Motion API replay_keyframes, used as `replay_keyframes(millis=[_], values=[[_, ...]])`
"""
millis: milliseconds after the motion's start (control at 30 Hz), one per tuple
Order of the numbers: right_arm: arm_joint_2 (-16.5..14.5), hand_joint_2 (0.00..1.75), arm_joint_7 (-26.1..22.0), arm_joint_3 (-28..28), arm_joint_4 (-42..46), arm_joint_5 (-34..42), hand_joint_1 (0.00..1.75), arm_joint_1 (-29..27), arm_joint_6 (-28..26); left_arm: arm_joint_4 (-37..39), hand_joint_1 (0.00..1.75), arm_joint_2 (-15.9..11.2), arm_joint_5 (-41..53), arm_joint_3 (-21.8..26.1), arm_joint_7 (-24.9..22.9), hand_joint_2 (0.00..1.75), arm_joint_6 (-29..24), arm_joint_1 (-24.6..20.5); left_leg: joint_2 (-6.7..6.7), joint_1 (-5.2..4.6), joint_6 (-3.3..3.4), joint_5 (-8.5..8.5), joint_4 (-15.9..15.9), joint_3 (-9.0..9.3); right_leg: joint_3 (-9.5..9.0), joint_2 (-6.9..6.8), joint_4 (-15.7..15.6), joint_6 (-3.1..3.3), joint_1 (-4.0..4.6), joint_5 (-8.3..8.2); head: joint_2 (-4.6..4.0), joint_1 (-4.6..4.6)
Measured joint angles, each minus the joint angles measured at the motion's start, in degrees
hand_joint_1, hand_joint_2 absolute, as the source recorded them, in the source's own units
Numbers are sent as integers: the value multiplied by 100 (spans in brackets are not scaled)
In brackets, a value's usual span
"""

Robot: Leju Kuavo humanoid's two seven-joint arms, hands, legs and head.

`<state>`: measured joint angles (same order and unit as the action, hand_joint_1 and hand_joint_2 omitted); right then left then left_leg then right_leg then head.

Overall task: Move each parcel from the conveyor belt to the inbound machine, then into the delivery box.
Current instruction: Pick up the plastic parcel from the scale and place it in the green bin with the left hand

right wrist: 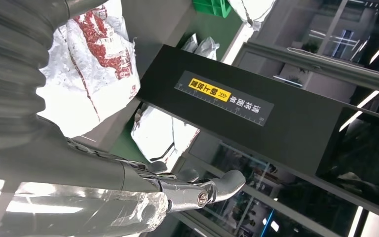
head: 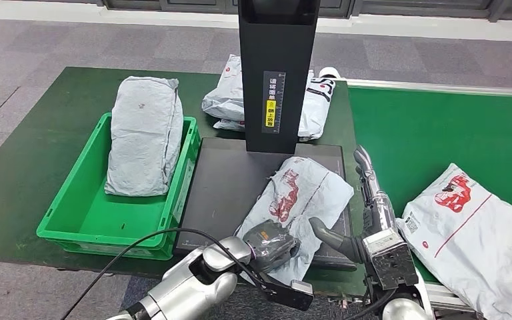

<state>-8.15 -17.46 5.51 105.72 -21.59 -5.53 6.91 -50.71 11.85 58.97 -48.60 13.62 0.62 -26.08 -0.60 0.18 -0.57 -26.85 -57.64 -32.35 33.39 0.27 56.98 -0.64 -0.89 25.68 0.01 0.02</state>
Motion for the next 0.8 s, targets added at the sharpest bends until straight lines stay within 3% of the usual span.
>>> replay_keyframes(millis=[267, 500, 800], values=[[2, 175, 7, -9, 89, 6, 0, -95, -28, -5, 175, 0, 62, -96, -115, 175, -259, -25, 0, 0, 0, 0, 0, 0, 0, 0, 0, 0, 0, 0, 1, 0], [2, 175, 17, -11, 211, 6, 0, -223, -44, -417, 175, -85, 379, -79, -652, 175, -1092, -133, -1, 0, 0, 0, 0, 0, -1, -1, 1, 0, 0, 0, 0, 0], [0, 175, 27, -11, 236, 4, 0, -248, -18, -1463, 175, -296, 915, 555, -1061, 175, -1282, -331, -1, 0, -1, 2, 0, 0, -2, -1, 2, 0, 0, 0, -1, 0]])
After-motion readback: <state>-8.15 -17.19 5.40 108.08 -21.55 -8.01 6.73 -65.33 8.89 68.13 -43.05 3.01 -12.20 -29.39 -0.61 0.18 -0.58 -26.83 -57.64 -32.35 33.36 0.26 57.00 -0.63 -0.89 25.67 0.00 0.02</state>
